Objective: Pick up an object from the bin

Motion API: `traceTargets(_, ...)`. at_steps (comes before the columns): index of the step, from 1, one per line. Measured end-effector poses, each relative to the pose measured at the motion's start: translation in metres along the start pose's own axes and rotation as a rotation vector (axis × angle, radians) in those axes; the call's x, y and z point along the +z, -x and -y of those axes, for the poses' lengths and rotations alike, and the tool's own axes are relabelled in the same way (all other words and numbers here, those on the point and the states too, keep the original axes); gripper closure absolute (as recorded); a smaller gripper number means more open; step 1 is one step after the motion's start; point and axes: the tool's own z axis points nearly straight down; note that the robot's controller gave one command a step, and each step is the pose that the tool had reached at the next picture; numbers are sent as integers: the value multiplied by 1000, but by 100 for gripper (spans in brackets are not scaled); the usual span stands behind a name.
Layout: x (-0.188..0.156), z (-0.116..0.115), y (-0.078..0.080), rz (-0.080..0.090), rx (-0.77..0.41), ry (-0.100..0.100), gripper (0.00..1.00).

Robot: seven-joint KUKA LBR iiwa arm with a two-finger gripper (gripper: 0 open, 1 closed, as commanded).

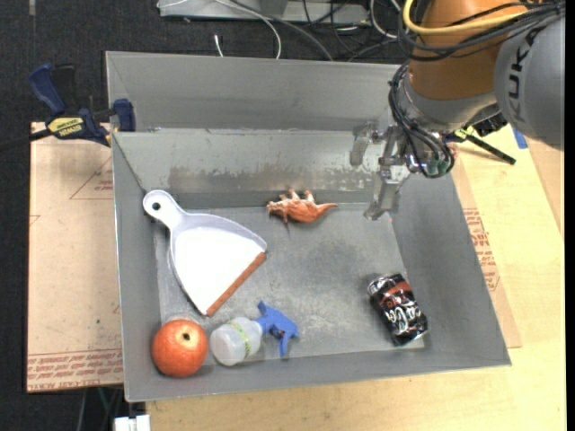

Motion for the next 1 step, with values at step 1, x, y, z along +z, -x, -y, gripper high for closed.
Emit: traceTargets(1,0,0,0,0,0,0,0)
